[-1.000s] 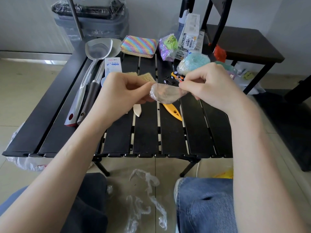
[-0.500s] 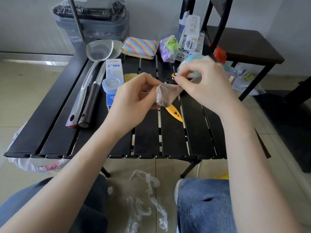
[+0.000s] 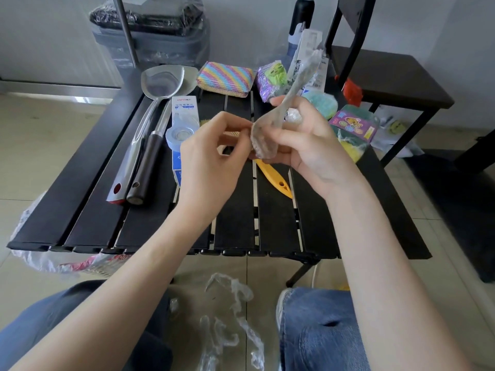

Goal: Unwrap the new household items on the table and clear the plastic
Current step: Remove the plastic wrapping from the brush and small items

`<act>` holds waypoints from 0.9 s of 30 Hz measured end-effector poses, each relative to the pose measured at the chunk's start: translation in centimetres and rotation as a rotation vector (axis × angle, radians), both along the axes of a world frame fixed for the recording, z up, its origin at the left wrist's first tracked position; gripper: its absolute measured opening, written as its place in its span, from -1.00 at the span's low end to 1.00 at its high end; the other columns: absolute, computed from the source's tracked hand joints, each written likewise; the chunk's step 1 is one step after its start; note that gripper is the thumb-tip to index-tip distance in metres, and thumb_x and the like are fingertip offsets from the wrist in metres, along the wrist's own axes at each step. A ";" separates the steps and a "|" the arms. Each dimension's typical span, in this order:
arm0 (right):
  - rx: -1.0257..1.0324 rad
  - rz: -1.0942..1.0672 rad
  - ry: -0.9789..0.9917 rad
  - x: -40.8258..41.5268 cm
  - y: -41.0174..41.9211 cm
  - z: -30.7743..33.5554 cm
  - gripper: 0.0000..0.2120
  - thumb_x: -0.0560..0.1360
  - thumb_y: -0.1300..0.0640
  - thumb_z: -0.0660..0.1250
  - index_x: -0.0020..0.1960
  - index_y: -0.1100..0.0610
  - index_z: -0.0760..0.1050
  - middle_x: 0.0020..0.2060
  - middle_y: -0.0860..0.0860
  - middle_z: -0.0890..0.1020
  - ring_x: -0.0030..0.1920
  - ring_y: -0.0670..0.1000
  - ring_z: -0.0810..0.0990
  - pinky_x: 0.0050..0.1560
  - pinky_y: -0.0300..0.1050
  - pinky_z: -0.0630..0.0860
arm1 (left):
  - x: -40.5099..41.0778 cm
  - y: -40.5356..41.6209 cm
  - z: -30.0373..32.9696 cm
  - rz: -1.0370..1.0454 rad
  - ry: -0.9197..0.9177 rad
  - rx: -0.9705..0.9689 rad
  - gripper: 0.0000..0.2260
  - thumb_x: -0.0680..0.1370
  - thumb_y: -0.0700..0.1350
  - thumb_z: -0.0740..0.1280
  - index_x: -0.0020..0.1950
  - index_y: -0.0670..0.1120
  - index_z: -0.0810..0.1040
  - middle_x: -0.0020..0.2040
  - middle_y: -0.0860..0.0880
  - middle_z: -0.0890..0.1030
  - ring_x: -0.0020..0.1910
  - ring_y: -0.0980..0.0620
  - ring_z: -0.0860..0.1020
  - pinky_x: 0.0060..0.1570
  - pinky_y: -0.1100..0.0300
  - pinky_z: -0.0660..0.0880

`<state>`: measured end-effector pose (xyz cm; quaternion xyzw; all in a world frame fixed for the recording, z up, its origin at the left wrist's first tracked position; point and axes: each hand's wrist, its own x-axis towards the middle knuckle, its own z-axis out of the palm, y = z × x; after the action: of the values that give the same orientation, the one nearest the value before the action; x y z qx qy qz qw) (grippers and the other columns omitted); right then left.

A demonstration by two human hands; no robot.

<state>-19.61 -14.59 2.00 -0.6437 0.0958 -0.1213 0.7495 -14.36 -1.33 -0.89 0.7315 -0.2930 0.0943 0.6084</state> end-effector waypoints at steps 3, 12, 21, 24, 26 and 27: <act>-0.011 0.022 -0.038 -0.2 -0.1 0.1 -0.61 0.53 0.37 0.28 0.31 0.16 0.32 -0.15 0.10 0.65 -0.27 0.04 0.67 -0.37 -0.21 0.54 | 0.3 0.2 0.4 -0.037 0.122 -0.028 -0.95 0.56 -0.21 0.32 -0.05 -0.13 0.58 -0.20 0.01 0.65 -0.21 0.11 0.65 -0.21 0.06 0.64; -0.033 0.205 -0.109 -0.7 -0.9 0.2 -0.49 0.52 0.42 0.26 0.36 0.09 0.22 0.06 0.15 0.63 0.02 0.10 0.66 -0.28 -0.14 0.59 | 0.8 0.5 1.1 -0.202 0.515 -0.078 -0.88 0.58 -0.20 0.29 -0.06 -0.08 0.62 -0.23 0.04 0.66 -0.26 0.16 0.63 -0.32 0.25 0.57; -0.184 0.220 -0.065 -0.7 -0.9 0.1 -0.30 0.44 0.46 0.37 0.41 0.01 0.17 -0.07 0.04 0.55 -0.01 0.03 0.61 -0.11 -0.07 0.55 | 0.4 1.1 0.7 -0.146 0.124 -0.047 -0.88 0.54 -0.25 0.36 0.03 -0.07 0.52 -0.17 0.02 0.64 -0.24 0.13 0.63 -0.25 0.22 0.60; -0.250 0.189 -0.045 -0.5 -0.7 0.1 -0.26 0.45 0.49 0.33 0.42 -0.09 0.17 -0.13 0.02 0.55 -0.07 0.04 0.56 -0.14 -0.07 0.48 | 0.6 1.2 0.4 -0.119 0.026 0.031 -0.88 0.55 -0.25 0.33 0.00 -0.07 0.63 -0.17 0.07 0.66 -0.19 0.15 0.64 -0.20 0.19 0.62; -0.283 0.173 -0.048 -0.5 -0.4 0.3 -0.29 0.45 0.48 0.31 0.36 -0.15 0.22 -0.10 0.13 0.55 -0.09 0.08 0.54 -0.14 -0.02 0.46 | 0.6 1.2 0.4 -0.121 0.103 0.001 -0.87 0.54 -0.26 0.33 -0.02 -0.07 0.64 -0.18 0.05 0.68 -0.17 0.13 0.65 -0.20 0.19 0.62; -0.291 0.168 -0.052 -0.5 -0.3 0.4 -0.32 0.46 0.47 0.30 0.32 -0.18 0.25 -0.06 0.22 0.55 -0.08 0.10 0.54 -0.13 -0.01 0.46 | 0.6 1.2 0.5 -0.134 0.168 -0.024 -0.87 0.54 -0.26 0.33 -0.04 -0.07 0.63 -0.20 0.07 0.68 -0.17 0.13 0.66 -0.20 0.18 0.62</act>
<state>-20.13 -14.85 2.40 -0.7477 0.0037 -0.0877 0.6582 -13.77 -0.15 -0.41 0.7082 -0.2881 -0.0049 0.6446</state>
